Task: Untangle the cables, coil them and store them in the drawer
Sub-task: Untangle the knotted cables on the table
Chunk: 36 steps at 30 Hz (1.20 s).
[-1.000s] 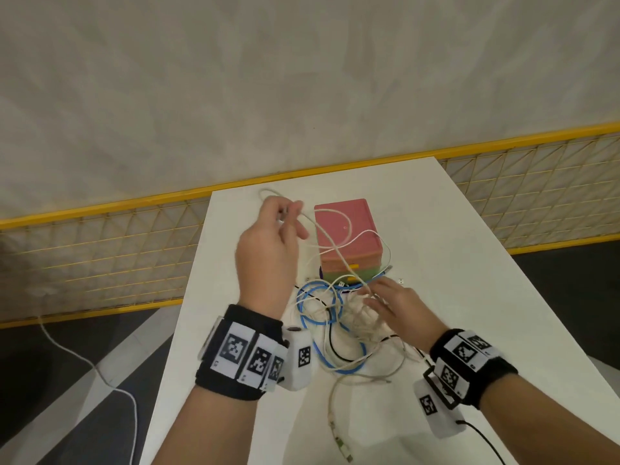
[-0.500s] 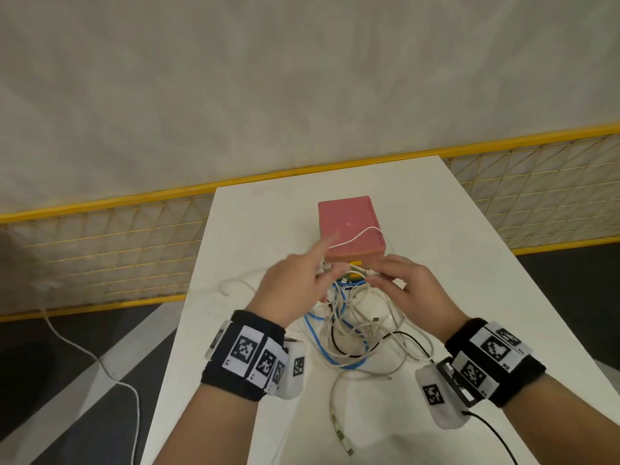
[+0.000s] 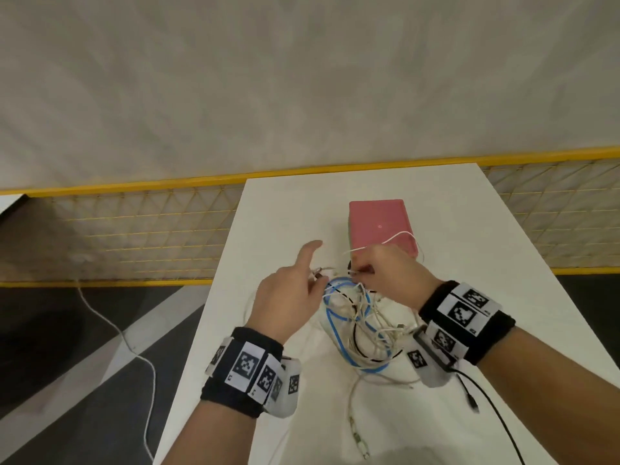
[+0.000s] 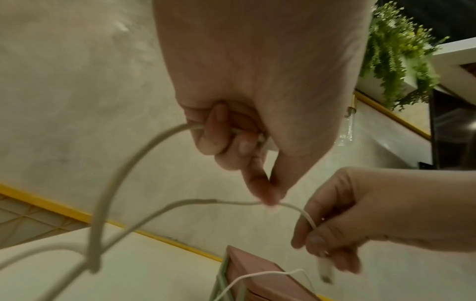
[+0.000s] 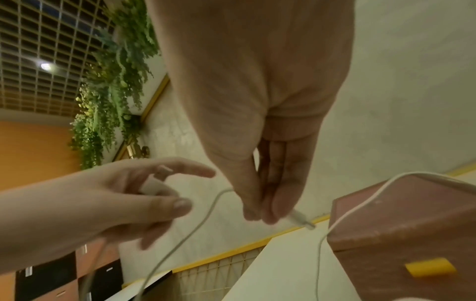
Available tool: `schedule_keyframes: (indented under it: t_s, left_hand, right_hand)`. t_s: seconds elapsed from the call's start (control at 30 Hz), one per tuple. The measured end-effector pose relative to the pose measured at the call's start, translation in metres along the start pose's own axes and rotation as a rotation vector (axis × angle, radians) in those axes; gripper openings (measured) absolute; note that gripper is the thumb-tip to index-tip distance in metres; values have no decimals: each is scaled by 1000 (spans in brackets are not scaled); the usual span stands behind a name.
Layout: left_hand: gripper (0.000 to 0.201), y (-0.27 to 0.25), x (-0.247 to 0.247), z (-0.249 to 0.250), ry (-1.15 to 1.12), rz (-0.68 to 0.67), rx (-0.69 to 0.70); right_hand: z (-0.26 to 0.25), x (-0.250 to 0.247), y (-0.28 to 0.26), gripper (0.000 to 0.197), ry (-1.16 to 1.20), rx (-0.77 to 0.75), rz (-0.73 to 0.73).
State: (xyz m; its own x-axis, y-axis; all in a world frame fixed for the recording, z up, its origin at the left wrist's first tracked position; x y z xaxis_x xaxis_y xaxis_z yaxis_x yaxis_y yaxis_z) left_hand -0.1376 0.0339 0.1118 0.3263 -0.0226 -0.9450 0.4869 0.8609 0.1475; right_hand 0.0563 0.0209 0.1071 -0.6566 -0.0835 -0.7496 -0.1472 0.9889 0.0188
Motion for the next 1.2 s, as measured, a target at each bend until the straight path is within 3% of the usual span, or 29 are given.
schedule_keyframes:
  t_s: [0.03,0.1,0.17,0.2,0.27,0.37,0.43,0.57,0.7,0.83,0.93,1.1,1.2]
  left_hand:
    - [54,-2,-3,-5,-41,34,-25]
    - [54,-4,-5,-15,-141,71,-66]
    - [52,-6,-2,-23,-248,81,-95]
    - [49,-6,1,-25,-286,87,-100]
    - [40,-7,9,-30,-324,97,-102]
    - [30,-10,21,-36,-297,56,-96]
    - [28,-13,27,-39,-295,11,-105]
    - [24,-20,37,-51,-326,-66,-155]
    - [21,-22,44,-62,-375,-125,-235]
    - [20,-18,42,-68,-467,-69,-322]
    - [17,-14,35,-72,-564,5,-398]
    - [12,-11,31,-76,-610,63,-453]
    - [18,-5,30,-72,-629,41,-434]
  right_hand:
    - [-2,-4,15,15,34,10,37]
    - [-10,-9,45,48,140,-13,73]
    - [-22,-11,64,78,143,-54,0]
    - [-27,-10,68,82,131,-66,-13]
    - [-31,-1,68,73,108,-96,0]
    - [-24,31,59,37,78,-139,-26]
    - [-8,52,58,27,20,-46,-72]
    - [28,86,68,21,-113,163,-215]
    - [44,113,96,23,-131,179,-128]
    - [56,135,127,23,-287,243,-241]
    - [66,145,133,21,-332,260,-244]
    - [64,142,136,21,-137,288,-168]
    - [49,123,124,15,121,211,8]
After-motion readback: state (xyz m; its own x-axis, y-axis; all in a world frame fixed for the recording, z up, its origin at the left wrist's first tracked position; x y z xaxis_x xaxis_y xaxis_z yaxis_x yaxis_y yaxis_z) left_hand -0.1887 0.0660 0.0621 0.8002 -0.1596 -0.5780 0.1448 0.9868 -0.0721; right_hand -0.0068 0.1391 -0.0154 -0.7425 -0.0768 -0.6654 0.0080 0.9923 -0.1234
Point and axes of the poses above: each hand's wrist, its own y-axis towards the middle knuckle, its own x-axis out of the palm, z = x × y, the point moved 1 cm from there along y, towards the middle knuckle, and after that the axes turned 9 degrees about y, right-handed, at the moved point
